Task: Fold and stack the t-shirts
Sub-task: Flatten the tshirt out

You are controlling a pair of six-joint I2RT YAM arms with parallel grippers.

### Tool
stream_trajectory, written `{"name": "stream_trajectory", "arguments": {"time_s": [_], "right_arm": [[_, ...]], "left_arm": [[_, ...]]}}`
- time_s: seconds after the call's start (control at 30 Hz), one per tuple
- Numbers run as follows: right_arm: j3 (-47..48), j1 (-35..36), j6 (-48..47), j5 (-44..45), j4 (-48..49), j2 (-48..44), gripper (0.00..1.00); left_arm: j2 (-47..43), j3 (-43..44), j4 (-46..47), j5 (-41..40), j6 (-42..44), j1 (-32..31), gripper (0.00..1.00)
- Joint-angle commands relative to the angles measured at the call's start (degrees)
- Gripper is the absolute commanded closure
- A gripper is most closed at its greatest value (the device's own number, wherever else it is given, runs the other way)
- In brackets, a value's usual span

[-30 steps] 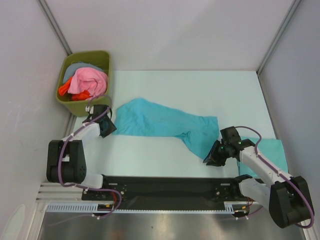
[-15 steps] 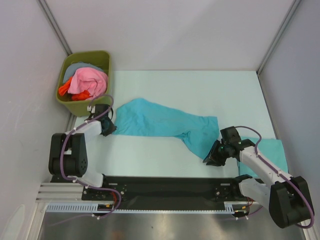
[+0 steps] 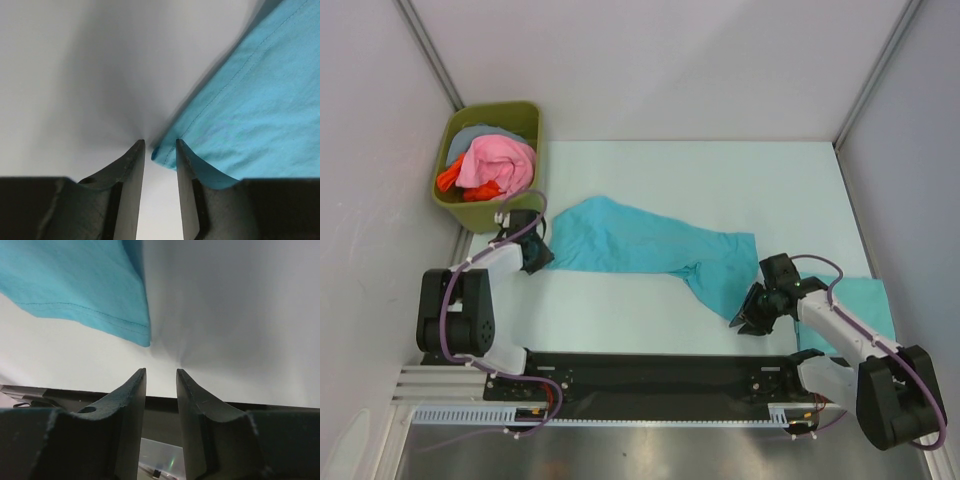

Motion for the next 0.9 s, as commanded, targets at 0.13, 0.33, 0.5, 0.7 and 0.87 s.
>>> {"name": "stream_trajectory", "arguments": {"time_s": [0.13,0.33,0.5,0.7,0.87], "right_arm": [[0.77,-0.51,1.36,1.71,-0.85,-0.74,0.63],[0.68,-0.60,1.54,1.27,-0.50,-1.01,0.63],[0.42,-0.43,2.32,1.45,0.20,0.31,0.62],[-1.42,-1.30,5.22,1.80,3.01,0.31,0.56],[-2.31,-3.33,6.19,3.38,5.55,0.13,0.61]], "left_arm": [[1.72,-2.21,-4.04,2.36,-0.39,0.23,0.74],[3.74,-0.97,-3.78,2.53,0.05,0.23,0.82],[3.40,-1.94,-2.73,3.59,-0.04,0.23,1.00],[-2.93,-2.02,-4.75,1.74,2.33,0.23,1.00],[-7.15,-3.60,-5.19,3.67,3.74,0.23,1.00]]}}
